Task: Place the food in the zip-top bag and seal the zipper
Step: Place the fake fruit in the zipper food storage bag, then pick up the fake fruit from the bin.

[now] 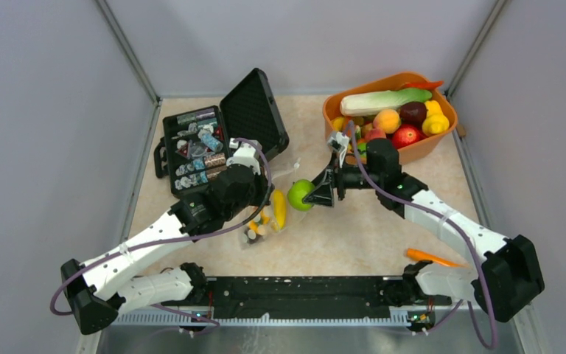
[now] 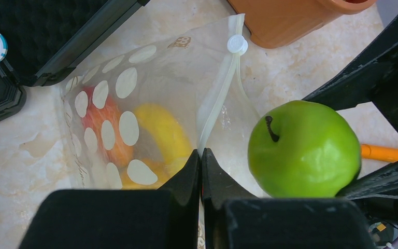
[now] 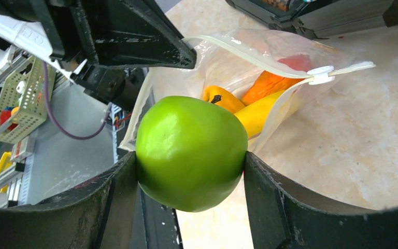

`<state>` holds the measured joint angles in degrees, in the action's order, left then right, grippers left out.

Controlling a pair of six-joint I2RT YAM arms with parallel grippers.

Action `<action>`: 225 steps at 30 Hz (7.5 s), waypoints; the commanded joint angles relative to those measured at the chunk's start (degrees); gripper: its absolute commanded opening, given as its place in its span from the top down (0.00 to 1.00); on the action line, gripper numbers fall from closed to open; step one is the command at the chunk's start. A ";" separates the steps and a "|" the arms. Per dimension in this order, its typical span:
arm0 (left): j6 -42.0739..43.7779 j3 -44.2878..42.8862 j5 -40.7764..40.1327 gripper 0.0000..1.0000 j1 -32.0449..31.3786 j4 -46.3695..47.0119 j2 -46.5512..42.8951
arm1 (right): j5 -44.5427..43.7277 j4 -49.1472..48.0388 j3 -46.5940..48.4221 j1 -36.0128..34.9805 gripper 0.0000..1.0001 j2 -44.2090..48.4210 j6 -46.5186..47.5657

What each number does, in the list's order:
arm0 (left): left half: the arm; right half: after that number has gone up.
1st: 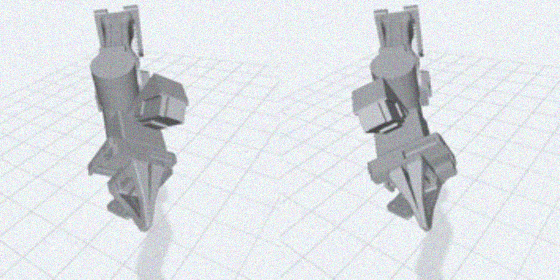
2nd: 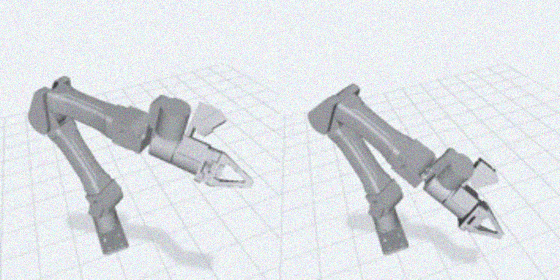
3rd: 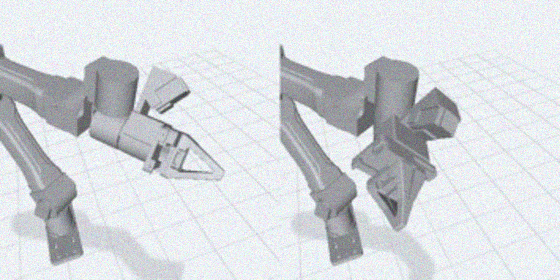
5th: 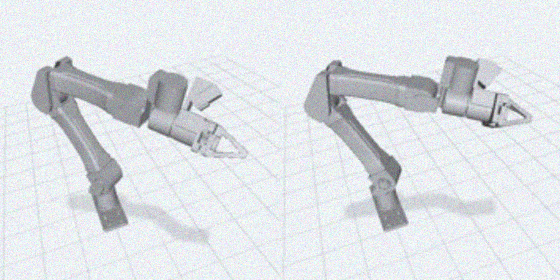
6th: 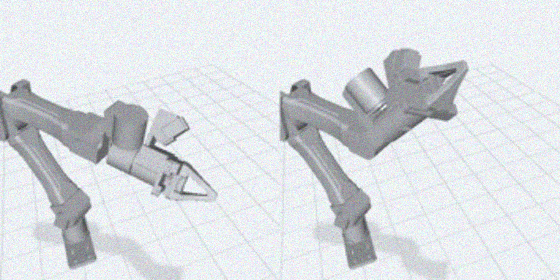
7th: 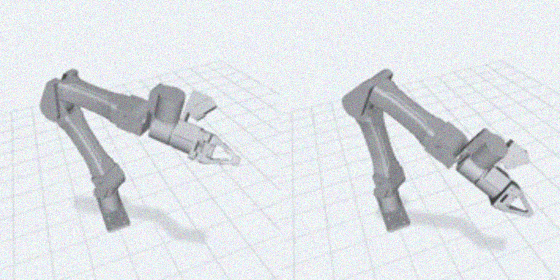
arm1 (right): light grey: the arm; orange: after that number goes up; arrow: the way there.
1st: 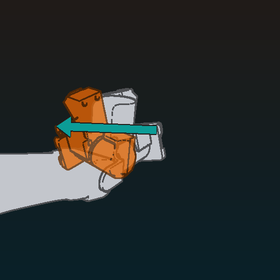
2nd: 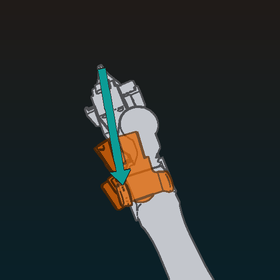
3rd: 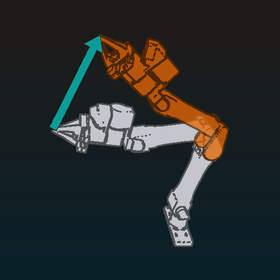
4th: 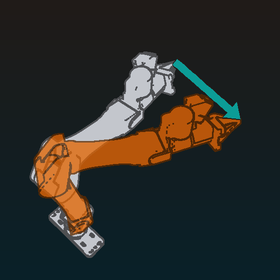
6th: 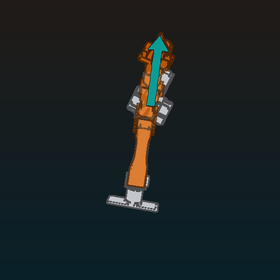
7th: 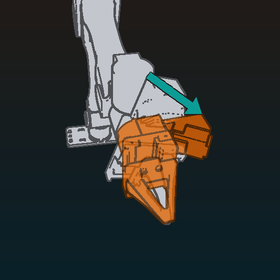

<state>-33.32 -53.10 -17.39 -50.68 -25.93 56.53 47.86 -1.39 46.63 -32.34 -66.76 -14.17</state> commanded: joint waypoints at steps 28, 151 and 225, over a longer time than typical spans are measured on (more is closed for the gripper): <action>-0.48 -0.56 -0.88 1.00 -0.04 1.94 -3.05 | -51.06 -17.43 1.76 -24.44 0.53 -12.28 2.54; 0.15 3.67 -2.14 1.00 0.05 0.69 -8.24 | -18.70 30.04 36.55 38.75 0.21 -24.25 12.64; -0.43 3.17 -0.37 1.00 0.05 2.65 -4.12 | -19.26 12.67 13.27 30.03 0.53 -0.63 2.75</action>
<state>-33.12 -49.54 -17.41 -50.65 -25.56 52.18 22.48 21.26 61.17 -1.87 -74.02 -5.67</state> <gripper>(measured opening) 0.002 0.722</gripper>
